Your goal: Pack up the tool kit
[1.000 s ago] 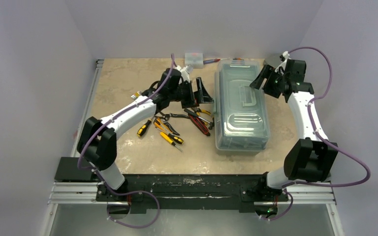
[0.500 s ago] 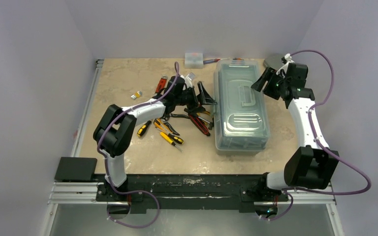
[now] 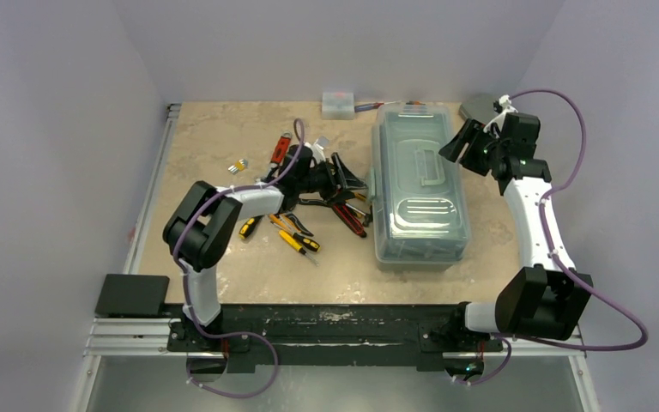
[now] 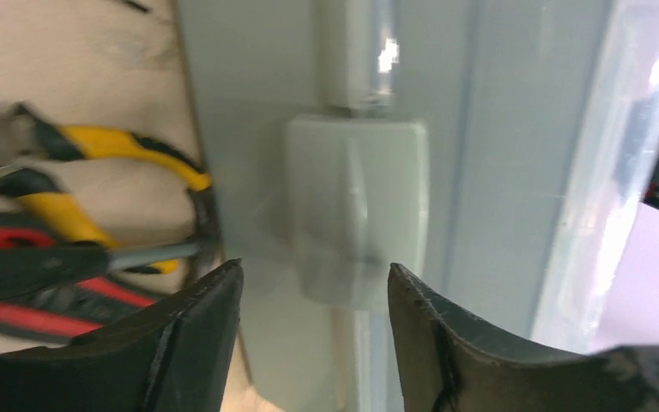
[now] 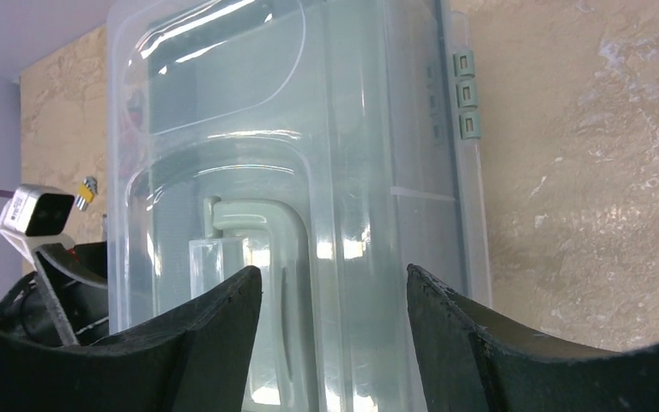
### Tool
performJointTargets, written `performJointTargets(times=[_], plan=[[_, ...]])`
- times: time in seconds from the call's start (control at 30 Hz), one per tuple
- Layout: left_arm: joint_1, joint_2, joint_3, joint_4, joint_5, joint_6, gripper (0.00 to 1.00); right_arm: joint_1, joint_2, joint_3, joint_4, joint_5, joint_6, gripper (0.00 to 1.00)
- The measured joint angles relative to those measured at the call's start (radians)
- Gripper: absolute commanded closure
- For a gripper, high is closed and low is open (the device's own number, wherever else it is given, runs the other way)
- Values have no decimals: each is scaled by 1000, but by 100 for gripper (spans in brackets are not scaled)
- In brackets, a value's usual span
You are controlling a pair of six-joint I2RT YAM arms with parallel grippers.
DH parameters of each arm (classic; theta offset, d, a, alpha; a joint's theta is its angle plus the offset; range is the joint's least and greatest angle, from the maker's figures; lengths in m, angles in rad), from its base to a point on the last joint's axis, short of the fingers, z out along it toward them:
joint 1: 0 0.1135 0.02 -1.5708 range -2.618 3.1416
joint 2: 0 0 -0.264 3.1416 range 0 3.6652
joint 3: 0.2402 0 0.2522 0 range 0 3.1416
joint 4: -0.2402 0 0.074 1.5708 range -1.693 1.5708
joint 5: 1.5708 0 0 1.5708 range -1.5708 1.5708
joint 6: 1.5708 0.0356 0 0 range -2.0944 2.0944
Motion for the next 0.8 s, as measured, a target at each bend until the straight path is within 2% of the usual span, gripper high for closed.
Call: performJointTargets(times=[0.13,0.23,0.27,0.4,0.57,0.8], plan=[[39,-8,-74,15,-8,-4,69,0,0,-2,1,0,0,40],[59,-12,-103,7,-31,2,97,0,0,-8,5,1,0,40],[62,-13,-105,2,-39,3,100,0,0,-10,6,2,0,40],[61,-16,-98,-21,-51,24,100,0,0,-15,7,3,0,41],[40,34,24,-117,-52,56,100,0,0,-17,7,5,0,41],[3,125,135,-122,-7,45,100,0,0,-29,14,6,-1,41]])
